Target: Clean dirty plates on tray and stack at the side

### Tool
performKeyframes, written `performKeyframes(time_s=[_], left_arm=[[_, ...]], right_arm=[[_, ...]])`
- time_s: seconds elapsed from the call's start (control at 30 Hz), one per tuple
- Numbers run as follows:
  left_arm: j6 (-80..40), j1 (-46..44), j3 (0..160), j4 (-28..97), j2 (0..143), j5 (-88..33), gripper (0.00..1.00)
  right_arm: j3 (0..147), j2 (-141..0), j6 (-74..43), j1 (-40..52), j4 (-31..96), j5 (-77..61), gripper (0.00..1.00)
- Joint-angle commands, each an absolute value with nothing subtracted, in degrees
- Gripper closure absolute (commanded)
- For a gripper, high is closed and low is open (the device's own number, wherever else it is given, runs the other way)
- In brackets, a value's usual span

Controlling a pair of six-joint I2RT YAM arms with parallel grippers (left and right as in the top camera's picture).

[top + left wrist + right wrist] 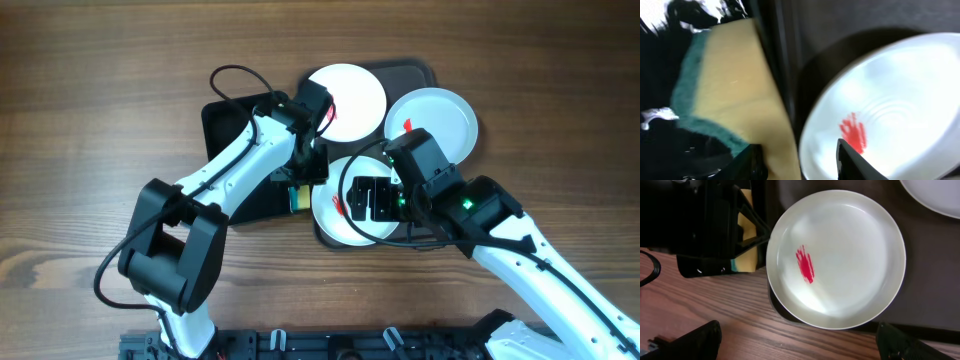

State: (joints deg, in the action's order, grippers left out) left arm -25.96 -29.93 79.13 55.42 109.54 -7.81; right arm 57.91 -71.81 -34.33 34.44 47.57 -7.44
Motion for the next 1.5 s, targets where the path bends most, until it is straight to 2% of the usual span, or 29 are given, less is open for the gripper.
performKeyframes(time_s=[0.0, 0.17, 0.57, 0.87, 1.27, 1.3, 1.33, 1.4, 1.43, 1.47], left_arm=[[-24.36, -29.98, 80.14, 54.65, 108.73, -14.96, 0.56], [-22.65, -29.98, 80.14, 53.30, 108.73, -19.46, 0.55], [-22.68, -28.23, 80.16, 53.10, 107.72, -19.42, 0.50], [-22.63, -26.85, 80.16, 54.37, 106.10, -14.50, 0.44], [-22.59, -26.83, 80.16, 54.94, 106.10, -12.45, 0.44], [-22.17, -26.83, 80.16, 54.83, 106.13, -12.32, 0.49], [-21.63, -26.85, 80.16, 54.63, 106.13, -12.29, 0.58], [-21.37, -26.83, 80.16, 54.28, 106.13, -12.29, 0.84], [-21.37, -26.83, 80.16, 54.15, 106.13, -12.29, 0.93], [-21.37, -26.85, 80.16, 53.95, 106.13, -12.32, 0.96]], right_arm=[[58.76, -72.55, -34.68, 34.37, 47.64, -8.03, 0.00], [58.76, -72.55, -34.68, 34.37, 47.57, -8.01, 0.01], [58.76, -72.55, -34.65, 34.41, 47.64, -9.10, 0.00], [58.76, -72.55, -34.68, 34.41, 47.62, -9.10, 0.01], [58.76, -72.55, -34.70, 34.41, 47.64, -9.13, 0.00], [58.76, -72.55, -34.68, 34.41, 47.64, -9.10, 0.00], [58.76, -72.55, -34.68, 34.41, 47.64, -9.13, 0.00], [58.76, -72.55, -34.70, 34.41, 47.59, -9.10, 0.00], [58.76, -72.55, -34.68, 34.41, 47.59, -9.08, 0.01], [58.76, -72.55, -34.68, 34.41, 47.59, -9.08, 0.00]])
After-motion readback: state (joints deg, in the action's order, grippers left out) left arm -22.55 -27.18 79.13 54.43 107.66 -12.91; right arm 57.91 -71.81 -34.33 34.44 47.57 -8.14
